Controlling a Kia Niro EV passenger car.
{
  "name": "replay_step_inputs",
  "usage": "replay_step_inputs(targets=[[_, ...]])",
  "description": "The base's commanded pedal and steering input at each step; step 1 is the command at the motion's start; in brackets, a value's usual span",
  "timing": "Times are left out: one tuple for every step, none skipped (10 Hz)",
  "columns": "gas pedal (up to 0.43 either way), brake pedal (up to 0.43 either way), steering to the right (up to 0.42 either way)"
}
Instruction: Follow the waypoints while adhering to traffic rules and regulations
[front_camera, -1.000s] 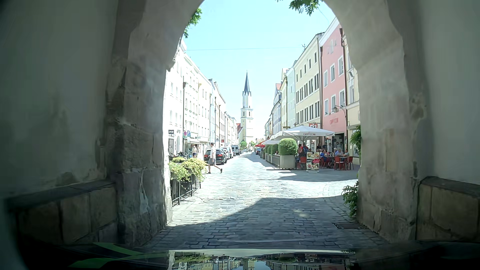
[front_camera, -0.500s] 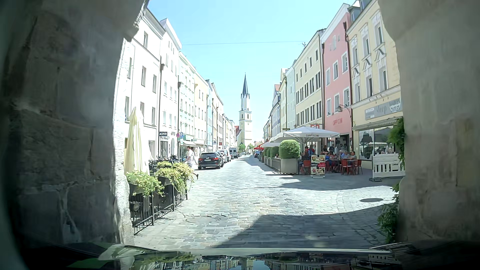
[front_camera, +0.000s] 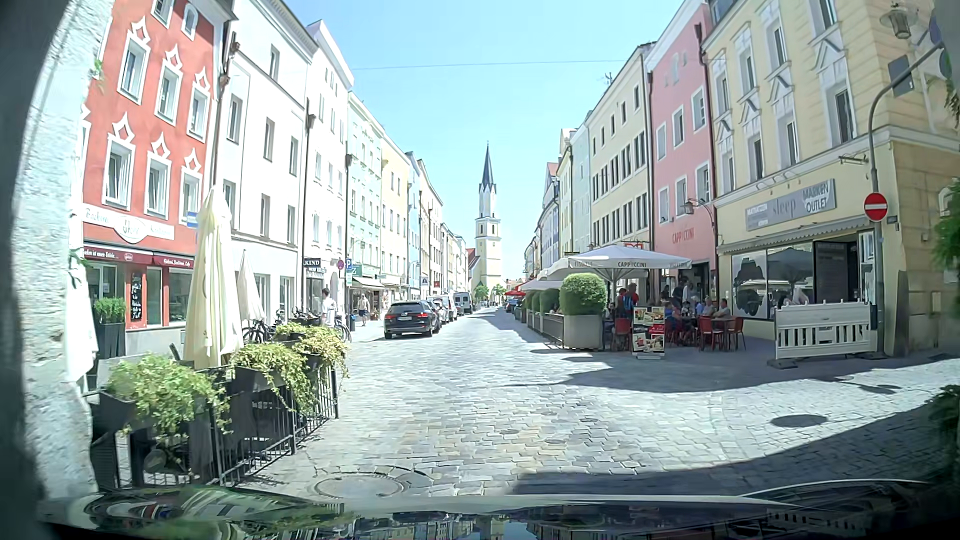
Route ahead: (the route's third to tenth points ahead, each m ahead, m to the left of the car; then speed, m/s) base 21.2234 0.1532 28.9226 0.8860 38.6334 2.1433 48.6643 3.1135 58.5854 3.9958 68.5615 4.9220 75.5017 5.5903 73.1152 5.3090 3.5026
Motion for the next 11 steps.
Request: replay_step_inputs(targets=[[0.000, 0.000, 0.007], [0.000, 0.000, 0.006], [0.000, 0.000, 0.005], [0.000, 0.000, 0.003], [0.000, 0.000, 0.000], [0.000, 0.000, -0.004], [0.000, 0.000, -0.007], [0.028, 0.000, -0.013], [0.028, 0.000, -0.022], [0.028, 0.000, -0.039], [0.028, 0.000, -0.053]])
